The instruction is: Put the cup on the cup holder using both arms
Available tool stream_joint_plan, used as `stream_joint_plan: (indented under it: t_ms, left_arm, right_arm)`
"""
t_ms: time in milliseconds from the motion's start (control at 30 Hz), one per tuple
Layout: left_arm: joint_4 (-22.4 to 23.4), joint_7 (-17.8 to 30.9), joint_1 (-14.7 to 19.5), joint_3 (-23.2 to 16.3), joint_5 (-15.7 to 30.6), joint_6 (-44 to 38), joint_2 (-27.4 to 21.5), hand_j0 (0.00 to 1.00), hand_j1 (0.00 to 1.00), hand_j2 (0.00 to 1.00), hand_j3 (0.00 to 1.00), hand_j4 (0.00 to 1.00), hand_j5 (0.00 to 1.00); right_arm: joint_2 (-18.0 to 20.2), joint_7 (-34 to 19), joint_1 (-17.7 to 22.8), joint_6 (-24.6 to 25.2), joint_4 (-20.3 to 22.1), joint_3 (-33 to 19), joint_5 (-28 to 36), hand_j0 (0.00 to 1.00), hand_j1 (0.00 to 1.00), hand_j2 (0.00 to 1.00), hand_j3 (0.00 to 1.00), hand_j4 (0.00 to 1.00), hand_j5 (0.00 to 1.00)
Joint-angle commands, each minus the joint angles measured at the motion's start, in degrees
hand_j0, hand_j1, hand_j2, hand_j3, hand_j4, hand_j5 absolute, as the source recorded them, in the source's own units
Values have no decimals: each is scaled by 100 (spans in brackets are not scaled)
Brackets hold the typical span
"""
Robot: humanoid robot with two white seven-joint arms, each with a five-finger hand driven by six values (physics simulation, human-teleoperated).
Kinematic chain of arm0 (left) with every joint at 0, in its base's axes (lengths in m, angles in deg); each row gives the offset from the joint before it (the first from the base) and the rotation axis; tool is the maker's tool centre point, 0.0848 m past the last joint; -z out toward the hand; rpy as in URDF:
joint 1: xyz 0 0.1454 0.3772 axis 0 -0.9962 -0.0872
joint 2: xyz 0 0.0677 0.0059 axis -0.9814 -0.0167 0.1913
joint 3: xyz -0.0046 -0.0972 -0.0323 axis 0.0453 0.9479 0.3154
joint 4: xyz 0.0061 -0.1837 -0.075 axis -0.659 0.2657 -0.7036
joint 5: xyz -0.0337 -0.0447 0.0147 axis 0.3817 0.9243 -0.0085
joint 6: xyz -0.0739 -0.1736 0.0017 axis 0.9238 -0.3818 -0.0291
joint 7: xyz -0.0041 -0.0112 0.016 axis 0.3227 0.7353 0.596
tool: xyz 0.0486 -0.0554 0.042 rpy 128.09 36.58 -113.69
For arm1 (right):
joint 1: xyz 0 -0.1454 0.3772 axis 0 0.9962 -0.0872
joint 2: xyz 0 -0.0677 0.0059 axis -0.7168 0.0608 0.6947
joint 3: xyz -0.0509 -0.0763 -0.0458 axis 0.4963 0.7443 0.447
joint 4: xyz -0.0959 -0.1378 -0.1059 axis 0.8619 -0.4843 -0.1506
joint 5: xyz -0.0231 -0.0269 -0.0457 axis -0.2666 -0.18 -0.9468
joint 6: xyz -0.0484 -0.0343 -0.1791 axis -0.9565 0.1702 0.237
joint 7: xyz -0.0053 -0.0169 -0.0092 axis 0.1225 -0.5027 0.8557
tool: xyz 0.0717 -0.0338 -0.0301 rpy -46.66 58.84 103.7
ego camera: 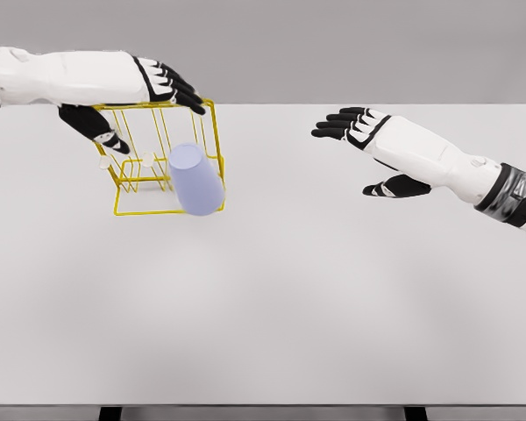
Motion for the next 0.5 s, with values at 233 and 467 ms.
stream_joint_plan:
  t_ms: [233, 467]
  left_arm:
    - [-1417, -3, -1256, 103, 2709, -18, -1622, 100, 100, 100, 100, 100, 100]
    - [-1426, -3, -2347, 103, 2965, -18, -1473, 100, 100, 100, 100, 100, 100]
  right_arm:
    - [-4, 3, 0, 17, 10, -2, 40, 100, 100, 100, 100, 100, 100]
    - [-4, 3, 0, 17, 10, -2, 40, 100, 100, 100, 100, 100, 100]
